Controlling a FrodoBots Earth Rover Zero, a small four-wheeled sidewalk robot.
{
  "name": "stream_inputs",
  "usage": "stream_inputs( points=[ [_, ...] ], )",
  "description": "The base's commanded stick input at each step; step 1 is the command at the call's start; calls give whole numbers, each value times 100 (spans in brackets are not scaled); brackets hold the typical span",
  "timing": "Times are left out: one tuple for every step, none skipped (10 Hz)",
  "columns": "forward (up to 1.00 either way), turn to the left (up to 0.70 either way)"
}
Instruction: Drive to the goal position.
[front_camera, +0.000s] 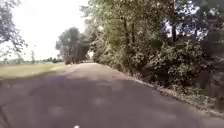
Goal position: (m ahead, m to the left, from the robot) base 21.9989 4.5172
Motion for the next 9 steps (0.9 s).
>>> stream_inputs(
  points=[
    [100,-6],
    [100,-6],
    [100,-6],
    [100,-6],
    [100,-5],
    [100,-5],
    [100,-5],
    [100,-5],
    [100,-5]
  ],
)
